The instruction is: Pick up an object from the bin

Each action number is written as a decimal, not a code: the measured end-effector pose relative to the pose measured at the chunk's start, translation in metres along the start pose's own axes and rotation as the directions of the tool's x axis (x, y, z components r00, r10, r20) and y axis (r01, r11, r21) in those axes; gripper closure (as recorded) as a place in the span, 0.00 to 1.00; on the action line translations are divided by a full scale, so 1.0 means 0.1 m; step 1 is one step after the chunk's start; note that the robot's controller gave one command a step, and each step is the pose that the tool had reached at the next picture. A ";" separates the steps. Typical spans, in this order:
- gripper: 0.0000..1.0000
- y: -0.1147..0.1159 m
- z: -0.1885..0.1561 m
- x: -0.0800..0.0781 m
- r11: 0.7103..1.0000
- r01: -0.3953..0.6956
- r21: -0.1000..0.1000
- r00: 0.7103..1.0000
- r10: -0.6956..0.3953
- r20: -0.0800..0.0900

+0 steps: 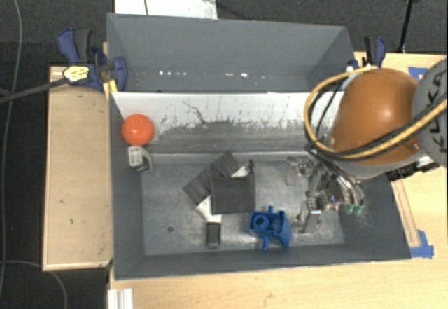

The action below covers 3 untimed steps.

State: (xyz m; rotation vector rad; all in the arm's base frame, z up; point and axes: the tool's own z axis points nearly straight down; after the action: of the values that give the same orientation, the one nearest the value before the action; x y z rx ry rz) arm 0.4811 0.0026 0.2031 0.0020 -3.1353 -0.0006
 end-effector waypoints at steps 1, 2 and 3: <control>0.00 0.00 -0.04 -0.02 1.000 0.000 0.000 1.000 0.000 0.009; 0.00 0.25 0.36 -0.15 0.995 0.099 0.001 0.995 -0.099 0.010; 0.00 0.33 1.01 -0.26 0.968 0.251 0.002 0.968 -0.251 0.012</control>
Offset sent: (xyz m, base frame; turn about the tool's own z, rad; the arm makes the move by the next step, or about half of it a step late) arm 0.0329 0.0662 -0.1039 -0.2680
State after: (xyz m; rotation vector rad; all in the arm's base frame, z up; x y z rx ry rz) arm 0.5066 0.0357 0.1025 0.4002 -3.1221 -0.0007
